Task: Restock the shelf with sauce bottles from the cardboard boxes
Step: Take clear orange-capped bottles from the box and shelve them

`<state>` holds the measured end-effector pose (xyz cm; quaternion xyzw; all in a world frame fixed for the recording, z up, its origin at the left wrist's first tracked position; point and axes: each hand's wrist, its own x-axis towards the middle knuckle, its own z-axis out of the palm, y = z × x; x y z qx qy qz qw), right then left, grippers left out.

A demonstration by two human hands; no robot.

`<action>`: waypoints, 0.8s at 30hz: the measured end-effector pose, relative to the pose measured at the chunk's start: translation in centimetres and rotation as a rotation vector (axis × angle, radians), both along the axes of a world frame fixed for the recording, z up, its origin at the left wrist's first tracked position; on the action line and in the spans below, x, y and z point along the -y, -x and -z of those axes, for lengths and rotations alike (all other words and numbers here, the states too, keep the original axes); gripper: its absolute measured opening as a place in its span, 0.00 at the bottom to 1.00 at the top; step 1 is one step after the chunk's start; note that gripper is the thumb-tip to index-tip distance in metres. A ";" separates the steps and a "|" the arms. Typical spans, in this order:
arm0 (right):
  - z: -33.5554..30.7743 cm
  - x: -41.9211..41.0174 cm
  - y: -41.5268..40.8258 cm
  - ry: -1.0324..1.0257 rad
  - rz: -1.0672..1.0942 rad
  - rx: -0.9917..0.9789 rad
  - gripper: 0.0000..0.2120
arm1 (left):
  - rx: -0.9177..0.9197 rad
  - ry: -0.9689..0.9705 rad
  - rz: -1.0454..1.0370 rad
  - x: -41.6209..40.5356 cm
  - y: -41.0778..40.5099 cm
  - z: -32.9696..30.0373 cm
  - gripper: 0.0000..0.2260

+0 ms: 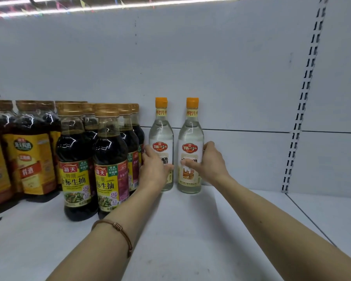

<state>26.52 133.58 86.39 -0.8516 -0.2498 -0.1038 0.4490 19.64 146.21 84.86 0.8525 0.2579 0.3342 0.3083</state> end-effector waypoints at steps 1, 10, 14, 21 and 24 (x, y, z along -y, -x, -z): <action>0.0 0.0 0.0 -0.001 -0.001 -0.001 0.28 | 0.005 0.002 0.003 0.0 0.0 0.1 0.41; -0.4 -0.1 0.6 0.132 0.017 0.007 0.31 | -0.054 0.005 0.024 -0.3 0.2 0.1 0.45; 0.5 0.8 0.9 0.125 -0.019 -0.040 0.38 | -0.070 0.092 0.027 0.8 1.3 0.6 0.39; -0.1 4.8 6.2 -0.036 -0.202 -0.105 0.21 | -0.086 -0.002 0.093 3.7 6.6 0.7 0.13; -0.9 6.6 10.4 -0.023 -0.339 -0.115 0.15 | -0.055 0.010 0.129 5.3 10.5 0.0 0.16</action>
